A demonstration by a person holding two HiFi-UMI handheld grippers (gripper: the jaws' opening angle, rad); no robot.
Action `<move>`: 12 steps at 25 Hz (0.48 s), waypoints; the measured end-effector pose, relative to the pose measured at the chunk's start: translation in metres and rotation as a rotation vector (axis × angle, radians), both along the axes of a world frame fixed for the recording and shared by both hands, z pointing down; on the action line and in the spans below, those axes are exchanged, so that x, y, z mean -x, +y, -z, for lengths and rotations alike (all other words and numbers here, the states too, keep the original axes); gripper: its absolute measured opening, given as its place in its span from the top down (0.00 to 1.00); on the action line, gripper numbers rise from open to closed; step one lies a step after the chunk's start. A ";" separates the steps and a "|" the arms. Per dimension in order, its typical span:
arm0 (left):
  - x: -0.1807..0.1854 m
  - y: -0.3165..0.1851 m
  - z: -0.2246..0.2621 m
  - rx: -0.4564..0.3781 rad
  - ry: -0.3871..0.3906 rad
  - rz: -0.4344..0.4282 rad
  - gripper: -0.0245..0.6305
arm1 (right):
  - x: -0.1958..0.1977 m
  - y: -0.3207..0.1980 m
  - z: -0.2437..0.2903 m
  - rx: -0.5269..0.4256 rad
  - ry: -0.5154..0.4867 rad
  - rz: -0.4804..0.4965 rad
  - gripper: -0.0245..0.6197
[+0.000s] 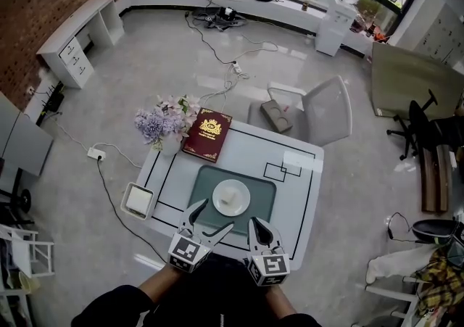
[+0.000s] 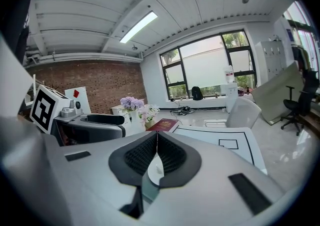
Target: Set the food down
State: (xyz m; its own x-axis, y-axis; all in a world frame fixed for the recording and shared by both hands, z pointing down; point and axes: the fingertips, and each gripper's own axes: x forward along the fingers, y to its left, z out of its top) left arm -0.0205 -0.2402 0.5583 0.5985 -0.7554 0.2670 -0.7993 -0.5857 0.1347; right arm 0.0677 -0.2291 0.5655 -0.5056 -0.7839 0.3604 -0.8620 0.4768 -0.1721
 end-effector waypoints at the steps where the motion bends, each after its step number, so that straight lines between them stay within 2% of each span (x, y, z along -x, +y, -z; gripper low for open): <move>1: -0.003 0.004 0.002 -0.005 0.002 -0.009 0.36 | 0.000 0.002 0.004 -0.007 -0.001 -0.001 0.95; 3: -0.006 0.012 0.008 -0.031 -0.025 -0.023 0.46 | -0.001 0.005 0.012 -0.026 0.003 -0.003 0.95; 5: -0.006 0.017 0.012 -0.060 -0.063 -0.029 0.63 | 0.000 0.009 0.014 -0.044 0.009 0.016 0.95; 8: -0.005 0.020 0.015 -0.077 -0.068 -0.022 0.71 | 0.003 0.015 0.012 -0.042 0.015 0.039 0.95; 10: -0.002 0.021 0.017 -0.086 -0.066 -0.015 0.88 | 0.005 0.018 0.012 -0.038 0.015 0.046 0.95; 12: -0.002 0.023 0.017 -0.089 -0.071 -0.022 0.94 | 0.006 0.021 0.013 -0.040 0.012 0.052 0.95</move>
